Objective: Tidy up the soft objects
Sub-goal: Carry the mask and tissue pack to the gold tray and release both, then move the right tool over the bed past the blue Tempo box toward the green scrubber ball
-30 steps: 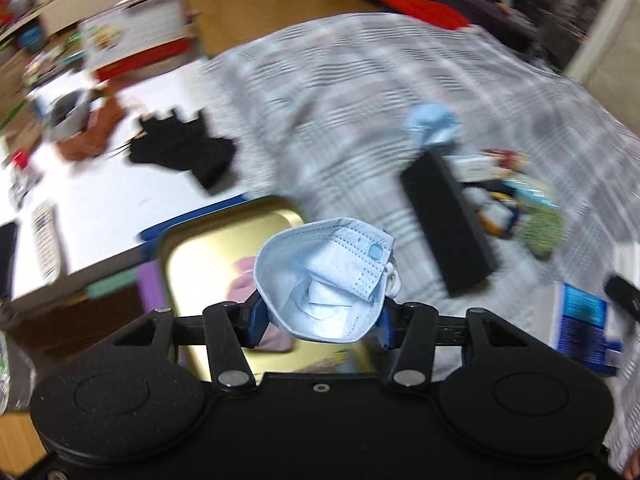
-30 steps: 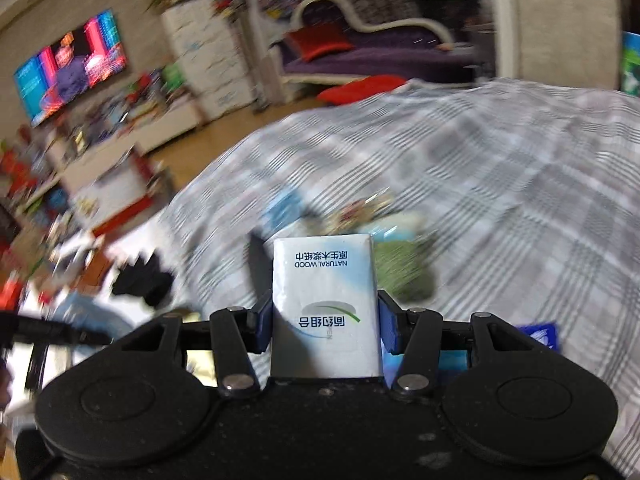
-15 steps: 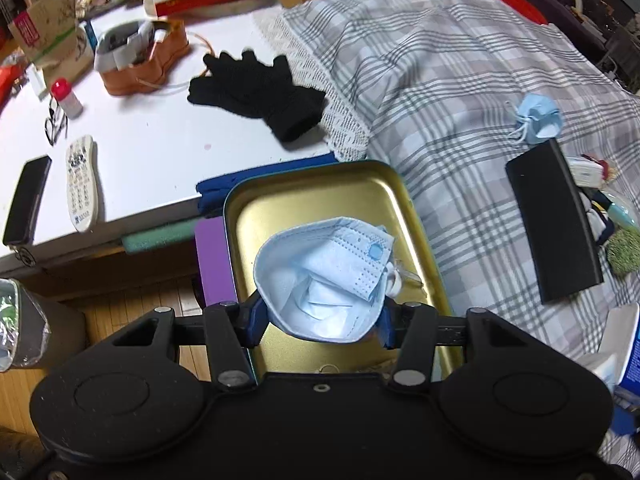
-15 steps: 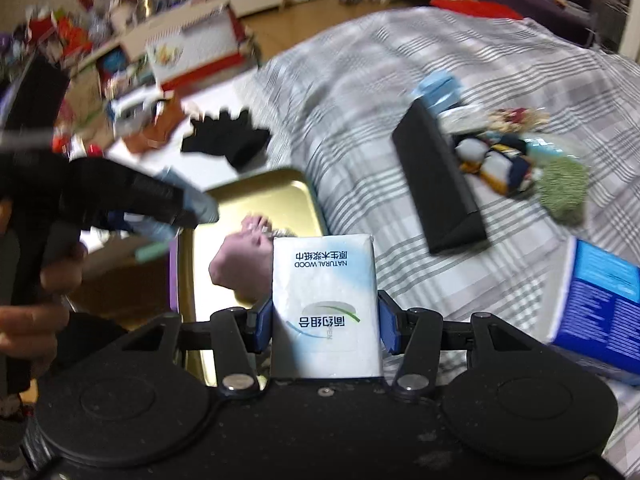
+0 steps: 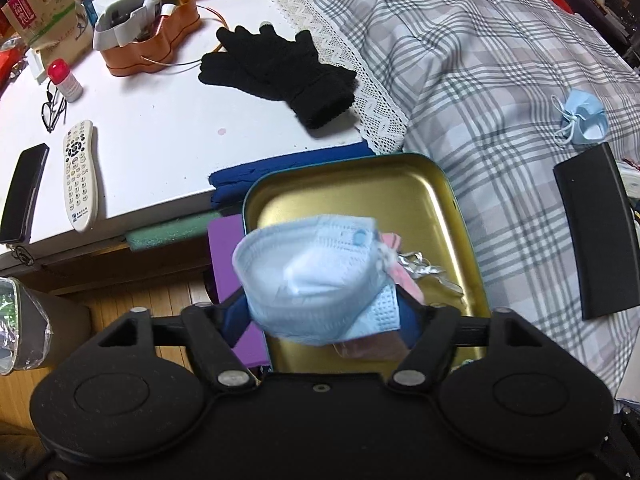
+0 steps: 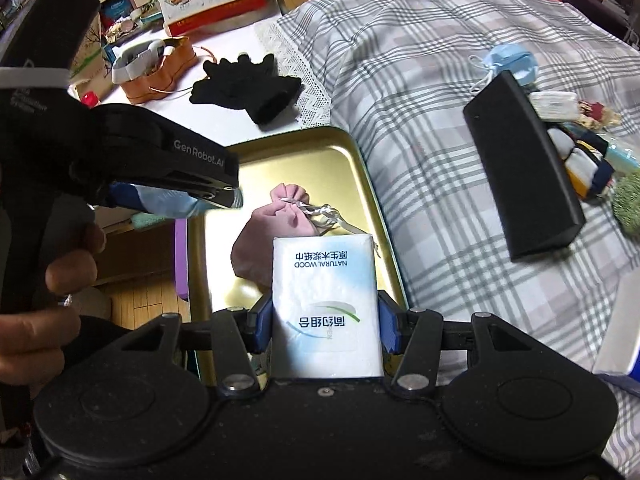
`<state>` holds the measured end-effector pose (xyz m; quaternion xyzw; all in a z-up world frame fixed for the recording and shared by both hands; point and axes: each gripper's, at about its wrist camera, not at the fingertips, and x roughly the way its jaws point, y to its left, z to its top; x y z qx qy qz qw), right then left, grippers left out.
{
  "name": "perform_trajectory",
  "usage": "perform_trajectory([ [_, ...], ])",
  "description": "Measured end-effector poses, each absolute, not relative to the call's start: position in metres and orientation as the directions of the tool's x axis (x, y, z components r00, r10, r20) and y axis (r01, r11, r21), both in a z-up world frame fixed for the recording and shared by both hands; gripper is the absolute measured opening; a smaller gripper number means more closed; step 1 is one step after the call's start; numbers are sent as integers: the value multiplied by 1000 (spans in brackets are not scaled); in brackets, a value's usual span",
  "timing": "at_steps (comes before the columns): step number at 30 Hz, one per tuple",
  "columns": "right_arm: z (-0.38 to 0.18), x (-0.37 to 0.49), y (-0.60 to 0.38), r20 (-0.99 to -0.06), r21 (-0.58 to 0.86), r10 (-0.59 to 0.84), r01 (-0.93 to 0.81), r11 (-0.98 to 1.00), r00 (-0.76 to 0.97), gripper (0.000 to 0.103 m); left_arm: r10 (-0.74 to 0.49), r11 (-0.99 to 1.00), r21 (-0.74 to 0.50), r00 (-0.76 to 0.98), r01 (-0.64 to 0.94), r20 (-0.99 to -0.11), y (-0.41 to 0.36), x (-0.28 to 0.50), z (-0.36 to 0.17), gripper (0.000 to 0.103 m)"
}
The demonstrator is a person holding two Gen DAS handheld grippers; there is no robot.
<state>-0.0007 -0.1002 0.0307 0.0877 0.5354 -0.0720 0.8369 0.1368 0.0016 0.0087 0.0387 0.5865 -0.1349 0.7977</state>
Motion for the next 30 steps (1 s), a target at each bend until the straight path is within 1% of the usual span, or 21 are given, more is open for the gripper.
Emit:
perform_trajectory([
  [1, 29, 2, -99, -909, 70, -25, 211, 975, 415, 51, -168, 961, -95, 274, 260, -947, 2, 138, 8, 69],
  [3, 28, 5, -98, -908, 71, -24, 210, 975, 419, 63, -173, 960, -104, 263, 258, -949, 3, 140, 6, 71],
  [4, 27, 8, -98, -906, 73, -23, 210, 975, 423, 68, -179, 960, -111, 258, 257, -949, 3, 141, 5, 75],
  [5, 27, 9, -98, -903, 73, -25, 209, 975, 429, 68, -181, 960, -114, 257, 254, -949, 3, 141, 5, 78],
  [12, 28, 7, -98, -904, 60, -29, 195, 979, 426, 68, -171, 960, -105, 249, 258, -953, 0, 138, 5, 78],
  [17, 30, 0, -107, -906, 71, -29, 219, 973, 422, 68, -169, 958, -103, 239, 268, -956, -3, 131, 7, 79],
  [20, 33, -6, -112, -903, 77, -31, 233, 969, 428, 68, -166, 956, -98, 236, 276, -957, -6, 126, 10, 83],
  [30, 49, -32, -124, -885, 80, -55, 267, 960, 462, 69, -173, 947, -94, 242, 308, -955, -15, 102, 24, 83],
])
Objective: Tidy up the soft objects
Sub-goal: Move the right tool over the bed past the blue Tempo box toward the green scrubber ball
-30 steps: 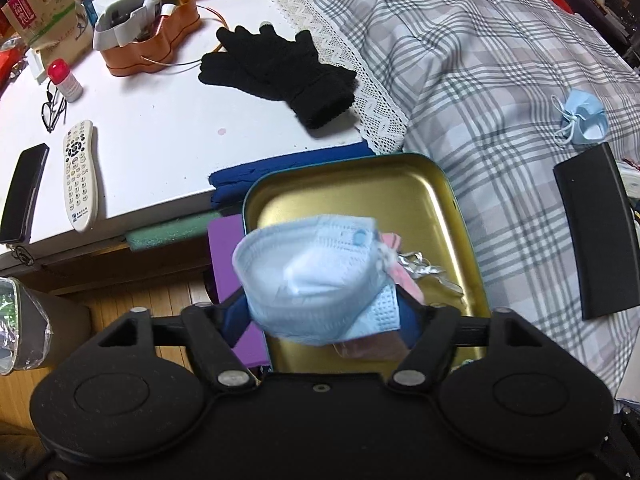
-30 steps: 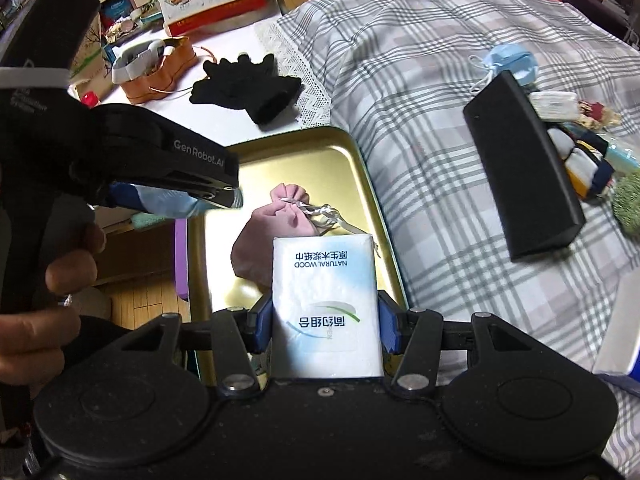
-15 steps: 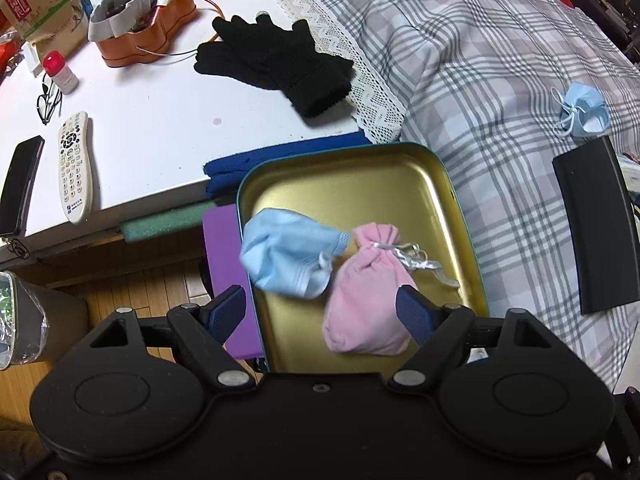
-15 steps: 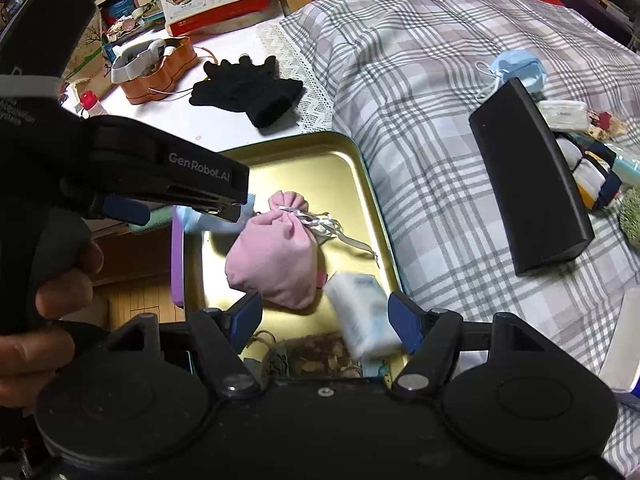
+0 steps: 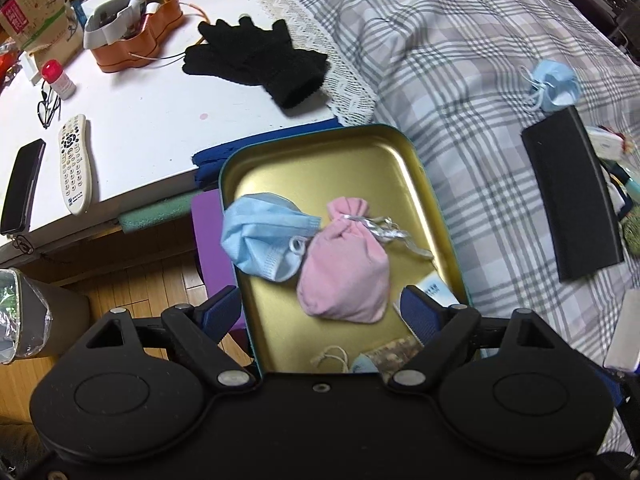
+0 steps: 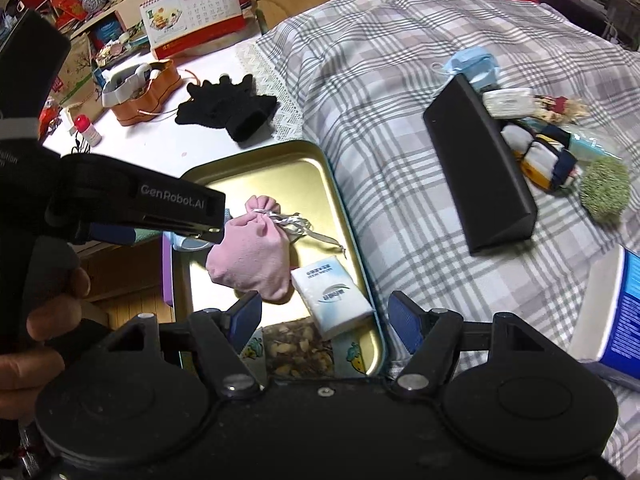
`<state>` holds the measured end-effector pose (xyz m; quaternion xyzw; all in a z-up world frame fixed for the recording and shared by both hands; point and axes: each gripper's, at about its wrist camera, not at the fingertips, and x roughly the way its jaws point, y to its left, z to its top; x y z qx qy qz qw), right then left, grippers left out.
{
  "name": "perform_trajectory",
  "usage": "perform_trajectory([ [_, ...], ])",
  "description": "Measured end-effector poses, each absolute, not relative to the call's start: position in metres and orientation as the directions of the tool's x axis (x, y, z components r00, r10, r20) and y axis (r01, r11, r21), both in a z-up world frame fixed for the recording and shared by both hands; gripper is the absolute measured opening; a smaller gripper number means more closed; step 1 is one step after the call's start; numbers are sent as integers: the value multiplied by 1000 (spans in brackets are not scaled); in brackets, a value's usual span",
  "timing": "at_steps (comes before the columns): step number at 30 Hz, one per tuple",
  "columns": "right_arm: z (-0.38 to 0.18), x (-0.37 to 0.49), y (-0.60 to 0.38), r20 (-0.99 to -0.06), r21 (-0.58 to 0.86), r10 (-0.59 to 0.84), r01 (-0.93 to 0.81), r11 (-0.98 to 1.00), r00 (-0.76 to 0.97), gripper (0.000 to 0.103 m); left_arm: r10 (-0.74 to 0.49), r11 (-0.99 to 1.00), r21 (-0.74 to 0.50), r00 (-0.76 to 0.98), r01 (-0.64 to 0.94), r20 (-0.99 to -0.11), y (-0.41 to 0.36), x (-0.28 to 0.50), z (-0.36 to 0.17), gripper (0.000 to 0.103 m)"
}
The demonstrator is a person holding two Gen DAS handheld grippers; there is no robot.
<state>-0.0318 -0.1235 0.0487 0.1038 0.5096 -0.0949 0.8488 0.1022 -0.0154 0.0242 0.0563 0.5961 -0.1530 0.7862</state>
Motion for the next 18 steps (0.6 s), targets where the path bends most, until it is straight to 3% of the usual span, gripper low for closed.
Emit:
perform_trajectory([
  [18, 81, -101, -190, -826, 94, -151, 396, 913, 543, 71, -226, 878, -82, 259, 471, -939, -77, 34, 61, 84],
])
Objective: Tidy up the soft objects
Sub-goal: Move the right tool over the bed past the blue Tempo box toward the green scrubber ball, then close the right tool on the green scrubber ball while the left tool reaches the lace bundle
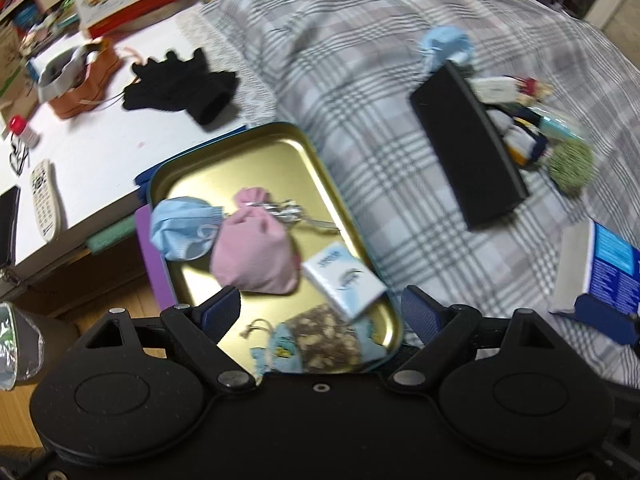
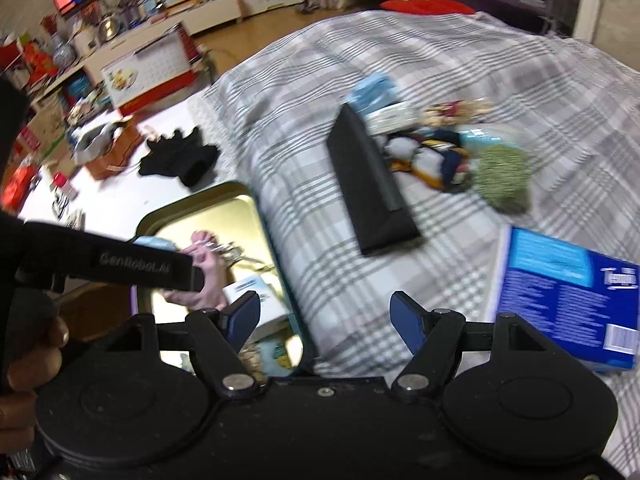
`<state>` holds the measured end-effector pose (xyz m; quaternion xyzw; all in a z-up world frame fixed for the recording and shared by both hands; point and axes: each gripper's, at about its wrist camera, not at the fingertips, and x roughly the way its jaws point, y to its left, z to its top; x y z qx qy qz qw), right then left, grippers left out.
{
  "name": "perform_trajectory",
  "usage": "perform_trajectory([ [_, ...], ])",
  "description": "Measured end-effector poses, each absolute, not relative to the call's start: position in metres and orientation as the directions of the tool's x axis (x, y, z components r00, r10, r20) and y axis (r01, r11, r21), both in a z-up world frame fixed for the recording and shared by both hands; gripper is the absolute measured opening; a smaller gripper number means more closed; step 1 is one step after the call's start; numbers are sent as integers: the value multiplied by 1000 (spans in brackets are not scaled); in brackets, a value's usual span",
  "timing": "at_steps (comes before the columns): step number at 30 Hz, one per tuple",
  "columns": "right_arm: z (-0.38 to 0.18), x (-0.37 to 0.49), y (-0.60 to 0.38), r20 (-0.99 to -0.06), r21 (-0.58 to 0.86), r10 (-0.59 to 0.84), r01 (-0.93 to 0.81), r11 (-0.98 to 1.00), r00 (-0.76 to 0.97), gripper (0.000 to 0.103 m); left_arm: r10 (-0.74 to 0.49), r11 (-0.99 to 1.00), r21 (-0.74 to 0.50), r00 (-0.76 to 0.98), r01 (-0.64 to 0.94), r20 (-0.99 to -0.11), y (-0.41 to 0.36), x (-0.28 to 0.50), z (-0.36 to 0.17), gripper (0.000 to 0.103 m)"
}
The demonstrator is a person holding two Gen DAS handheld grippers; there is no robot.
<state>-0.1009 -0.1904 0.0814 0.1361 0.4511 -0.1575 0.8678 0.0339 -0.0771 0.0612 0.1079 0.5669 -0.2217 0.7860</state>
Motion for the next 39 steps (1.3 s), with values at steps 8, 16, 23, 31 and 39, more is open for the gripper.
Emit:
perform_trajectory([
  [8, 99, -141, -253, -793, 103, -250, 527, 844, 556, 73, -259, 828, -72, 266, 556, -928, -117, 3, 76, 84],
  [16, 103, -177, -331, -784, 113, -366, 695, 710, 501, 74, -285, 783, -72, 253, 618, -925, -155, -16, 79, 85],
  [23, 97, -180, -375, -791, 119, -410, 771, 625, 454, 75, -286, 771, -70, 246, 633, -926, -174, -14, 76, 85],
  [31, 85, -129, -385, -796, 123, -376, 736, 666, 474, 80, -276, 783, -54, 267, 620, -923, -182, 5, 75, 85],
  [39, 56, -57, -388, -818, 76, -359, 703, 707, 449, 85, -289, 803, -70, 284, 592, -914, -184, 32, 75, 85],
])
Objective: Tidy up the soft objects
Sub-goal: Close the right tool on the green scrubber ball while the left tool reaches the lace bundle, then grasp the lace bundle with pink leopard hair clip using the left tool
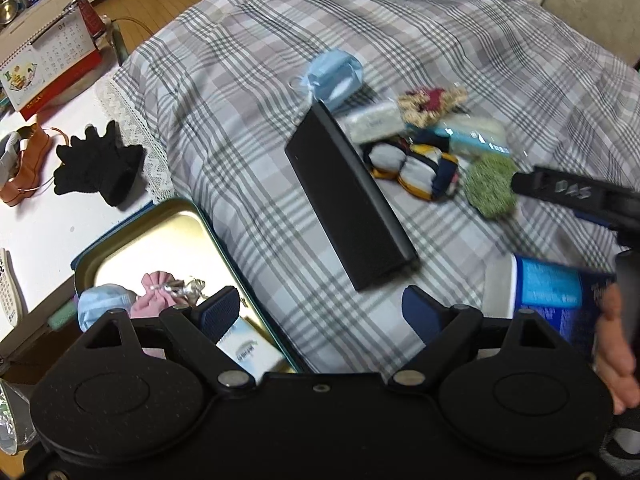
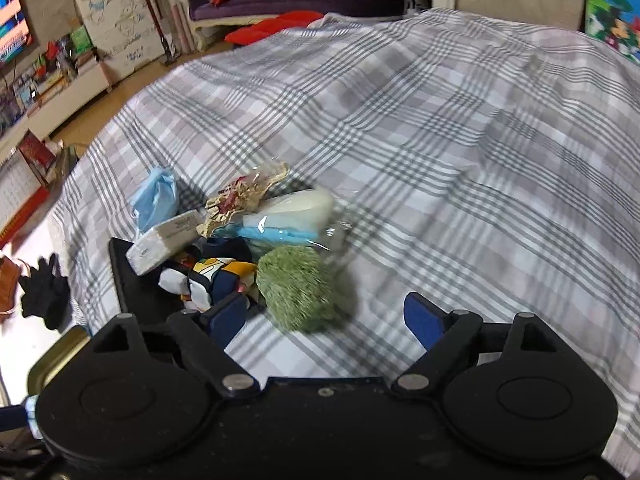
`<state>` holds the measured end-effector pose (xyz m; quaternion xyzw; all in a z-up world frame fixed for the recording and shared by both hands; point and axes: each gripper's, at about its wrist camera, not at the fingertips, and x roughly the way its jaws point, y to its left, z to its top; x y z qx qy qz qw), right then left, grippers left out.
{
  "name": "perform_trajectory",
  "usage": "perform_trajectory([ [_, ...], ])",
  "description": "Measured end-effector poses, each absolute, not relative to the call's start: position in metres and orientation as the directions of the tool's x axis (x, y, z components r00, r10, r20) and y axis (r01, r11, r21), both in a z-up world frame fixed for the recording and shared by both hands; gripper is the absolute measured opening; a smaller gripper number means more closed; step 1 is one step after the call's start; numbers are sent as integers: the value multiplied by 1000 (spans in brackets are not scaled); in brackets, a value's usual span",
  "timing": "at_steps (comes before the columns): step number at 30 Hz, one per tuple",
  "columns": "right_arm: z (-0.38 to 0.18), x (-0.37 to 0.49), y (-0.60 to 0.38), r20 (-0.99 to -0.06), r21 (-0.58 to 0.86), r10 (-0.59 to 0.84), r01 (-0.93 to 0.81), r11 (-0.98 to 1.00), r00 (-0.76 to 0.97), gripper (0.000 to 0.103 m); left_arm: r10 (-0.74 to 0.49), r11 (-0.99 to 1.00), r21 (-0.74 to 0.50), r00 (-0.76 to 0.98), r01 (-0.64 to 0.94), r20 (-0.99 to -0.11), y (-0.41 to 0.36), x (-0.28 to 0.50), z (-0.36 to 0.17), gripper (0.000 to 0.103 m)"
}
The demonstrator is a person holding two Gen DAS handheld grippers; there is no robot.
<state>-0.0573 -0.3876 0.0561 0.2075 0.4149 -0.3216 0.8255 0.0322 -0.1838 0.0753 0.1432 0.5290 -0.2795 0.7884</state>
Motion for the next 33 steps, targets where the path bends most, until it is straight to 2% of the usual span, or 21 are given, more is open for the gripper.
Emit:
perform_trajectory([
  [6, 23, -27, -400, -852, 30, -357, 716, 698, 384, 85, -289, 812, -69, 296, 579, -911, -192, 53, 76, 85],
  [9, 11, -24, -404, -864, 31, -341, 714, 700, 372, 81, -295, 815, -74, 301, 575, -907, -200, 62, 76, 85],
  [12, 1, -23, -410, -875, 58, -303, 704, 708, 377, 66, -297, 820, -72, 315, 568, -901, -210, 71, 78, 85],
  [13, -1, -23, -412, -877, 81, -280, 696, 713, 390, 52, -297, 822, -70, 319, 566, -900, -214, 74, 78, 85],
  [14, -3, -23, -415, -880, 104, -256, 689, 717, 400, 46, -297, 822, -68, 323, 565, -899, -219, 77, 78, 85],
  [19, 3, -33, -422, -866, 127, -261, 692, 711, 427, 43, -305, 812, -63, 331, 580, -893, -244, 82, 77, 89],
  [26, 23, -75, -445, -827, 168, -327, 756, 633, 458, 43, -330, 779, -70, 313, 623, -891, -279, 70, 74, 89],
  [33, 28, -106, -471, -806, 128, -447, 851, 510, 389, 44, -359, 734, -58, 314, 676, -879, -324, 47, 74, 89],
])
